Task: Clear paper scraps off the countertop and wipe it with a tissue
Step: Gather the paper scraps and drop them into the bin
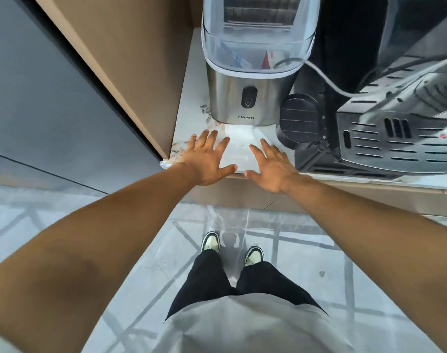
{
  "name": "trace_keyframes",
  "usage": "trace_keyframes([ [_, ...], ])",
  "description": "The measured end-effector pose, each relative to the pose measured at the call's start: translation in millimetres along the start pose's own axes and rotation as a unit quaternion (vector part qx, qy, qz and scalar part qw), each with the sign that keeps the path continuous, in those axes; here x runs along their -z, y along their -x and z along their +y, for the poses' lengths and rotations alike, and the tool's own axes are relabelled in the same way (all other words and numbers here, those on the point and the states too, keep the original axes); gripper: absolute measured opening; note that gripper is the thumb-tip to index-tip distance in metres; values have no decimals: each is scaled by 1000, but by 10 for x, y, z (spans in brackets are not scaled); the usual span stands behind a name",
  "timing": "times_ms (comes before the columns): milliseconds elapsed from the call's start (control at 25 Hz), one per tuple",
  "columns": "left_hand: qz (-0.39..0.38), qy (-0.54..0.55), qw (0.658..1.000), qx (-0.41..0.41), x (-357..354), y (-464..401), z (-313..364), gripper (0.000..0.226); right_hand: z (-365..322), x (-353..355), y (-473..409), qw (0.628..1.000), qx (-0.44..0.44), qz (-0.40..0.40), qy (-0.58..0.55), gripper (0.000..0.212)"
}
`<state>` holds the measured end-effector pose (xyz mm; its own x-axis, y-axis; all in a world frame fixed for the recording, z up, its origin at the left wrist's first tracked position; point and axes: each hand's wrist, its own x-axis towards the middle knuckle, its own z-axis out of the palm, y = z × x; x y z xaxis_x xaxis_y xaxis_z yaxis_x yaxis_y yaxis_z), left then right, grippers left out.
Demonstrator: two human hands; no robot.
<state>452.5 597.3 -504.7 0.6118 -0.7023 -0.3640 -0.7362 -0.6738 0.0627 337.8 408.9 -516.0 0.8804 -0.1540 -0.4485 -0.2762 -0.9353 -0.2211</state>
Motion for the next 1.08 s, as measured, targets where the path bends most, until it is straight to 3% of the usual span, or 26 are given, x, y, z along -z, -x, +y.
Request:
trace_keyframes([
  [280,-33,18,994,-98,-190,-597,-36,84,51,-126,-208,994,-86,55,-44,62],
  [520,-20,34,984,-175,-273,-843,-40,78,25,-150,-350,988,-108,87,-67,52],
  [800,-2,53,983,-176,-381,-738,-60,68,-11,-183,-382,975,-149,143,-85,37],
  [960,60,50,980,-183,-400,-655,-120,45,-72,-187,-424,965,-190,166,-67,32],
  [1080,89,41,982,-159,-354,-678,-165,46,-126,-191,-459,963,-211,161,-44,28],
])
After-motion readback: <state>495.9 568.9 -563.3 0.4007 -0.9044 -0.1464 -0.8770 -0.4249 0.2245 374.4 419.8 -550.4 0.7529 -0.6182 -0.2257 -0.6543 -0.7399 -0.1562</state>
